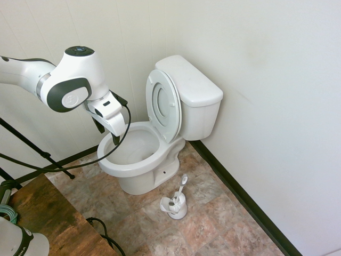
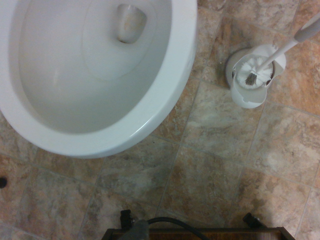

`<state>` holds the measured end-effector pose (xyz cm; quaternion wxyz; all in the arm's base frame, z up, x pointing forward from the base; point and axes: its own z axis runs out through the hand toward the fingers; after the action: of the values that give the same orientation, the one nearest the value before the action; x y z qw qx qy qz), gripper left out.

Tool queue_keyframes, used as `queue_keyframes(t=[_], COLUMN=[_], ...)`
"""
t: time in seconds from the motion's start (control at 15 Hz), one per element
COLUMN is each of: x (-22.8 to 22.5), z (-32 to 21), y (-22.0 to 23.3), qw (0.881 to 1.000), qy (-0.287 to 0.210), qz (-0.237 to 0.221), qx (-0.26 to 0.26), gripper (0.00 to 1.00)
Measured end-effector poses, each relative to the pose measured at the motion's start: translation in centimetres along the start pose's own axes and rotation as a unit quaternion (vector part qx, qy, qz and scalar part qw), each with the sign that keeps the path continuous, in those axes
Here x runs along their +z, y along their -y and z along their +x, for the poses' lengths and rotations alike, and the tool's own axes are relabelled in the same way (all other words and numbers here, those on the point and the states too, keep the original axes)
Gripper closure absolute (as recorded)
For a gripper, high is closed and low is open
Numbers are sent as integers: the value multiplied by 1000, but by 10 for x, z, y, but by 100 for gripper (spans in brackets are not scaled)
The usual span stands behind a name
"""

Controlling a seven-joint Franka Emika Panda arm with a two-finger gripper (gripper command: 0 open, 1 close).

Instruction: Clean the toilet

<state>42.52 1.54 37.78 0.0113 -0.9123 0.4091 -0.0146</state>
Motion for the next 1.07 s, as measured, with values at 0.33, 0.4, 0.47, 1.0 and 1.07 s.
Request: queue_keyframes(t=[0.33,0.4,0.47,1.0,1.07], x=[11,17,24,138,153], z=[23,39,56,180,192], y=[6,7,8,10,13], qw=[999,998,996,972,969], qy=[1,3,4,12,18], qz=[6,7,9,-23,-25], qx=[48,68,88,233,245], gripper=[0,0,0,0,0])
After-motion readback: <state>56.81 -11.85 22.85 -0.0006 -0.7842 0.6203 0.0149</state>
